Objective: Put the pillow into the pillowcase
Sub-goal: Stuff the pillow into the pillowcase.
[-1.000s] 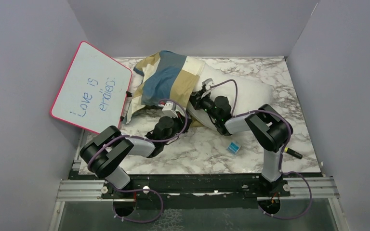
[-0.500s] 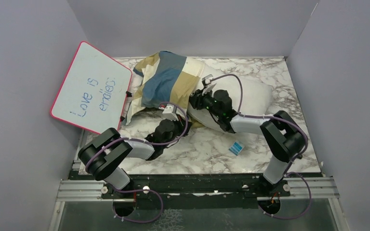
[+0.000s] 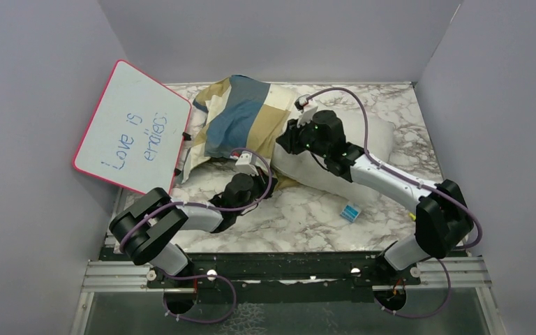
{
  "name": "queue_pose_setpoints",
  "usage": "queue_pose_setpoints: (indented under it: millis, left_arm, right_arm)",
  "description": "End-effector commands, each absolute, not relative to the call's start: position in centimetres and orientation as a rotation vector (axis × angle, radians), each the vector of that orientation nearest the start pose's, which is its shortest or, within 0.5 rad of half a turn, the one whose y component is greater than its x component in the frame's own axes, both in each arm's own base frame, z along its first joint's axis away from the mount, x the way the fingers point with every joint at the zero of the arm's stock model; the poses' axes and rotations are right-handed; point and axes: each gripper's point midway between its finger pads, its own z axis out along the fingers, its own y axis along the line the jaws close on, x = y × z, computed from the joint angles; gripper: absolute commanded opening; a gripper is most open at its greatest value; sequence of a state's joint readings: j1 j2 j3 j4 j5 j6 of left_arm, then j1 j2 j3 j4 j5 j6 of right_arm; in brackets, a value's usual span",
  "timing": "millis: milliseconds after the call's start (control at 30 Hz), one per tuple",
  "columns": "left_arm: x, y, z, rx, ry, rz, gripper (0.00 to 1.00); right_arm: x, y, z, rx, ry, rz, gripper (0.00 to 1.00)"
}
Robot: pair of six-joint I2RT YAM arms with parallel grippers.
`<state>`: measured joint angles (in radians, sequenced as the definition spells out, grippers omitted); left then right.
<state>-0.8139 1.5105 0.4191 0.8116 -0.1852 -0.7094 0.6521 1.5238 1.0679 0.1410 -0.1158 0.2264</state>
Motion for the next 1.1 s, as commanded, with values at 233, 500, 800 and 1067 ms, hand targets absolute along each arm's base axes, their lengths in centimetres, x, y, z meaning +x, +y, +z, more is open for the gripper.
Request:
queue_pose_setpoints:
  millis: [233,500,800,1067]
  left_arm:
    - [28.4,-30.5,11.0,0.018,1.893,-0.885,0.0]
    - [24.8,-33.1,9.5,0.131,1.915,-0.86,0.0]
    - [23.9,-33.5,5.6,0.145,1.994,-0.81,0.0]
    - [24.4,-31.3,9.3,0.14,1.956,-0.712,0.35]
  right_arm:
    - [39.3,30.8,12.9,-0.331,1.977,0.789,0.0]
    - [39.9,30.7,8.1,-0.036,1.946,0.905,0.0]
    - [39.1,30.5,8.6,-0.021,1.933,0.938,0.0]
    - [38.1,30.4,8.0,-0.023,1.94,0.967,0.0]
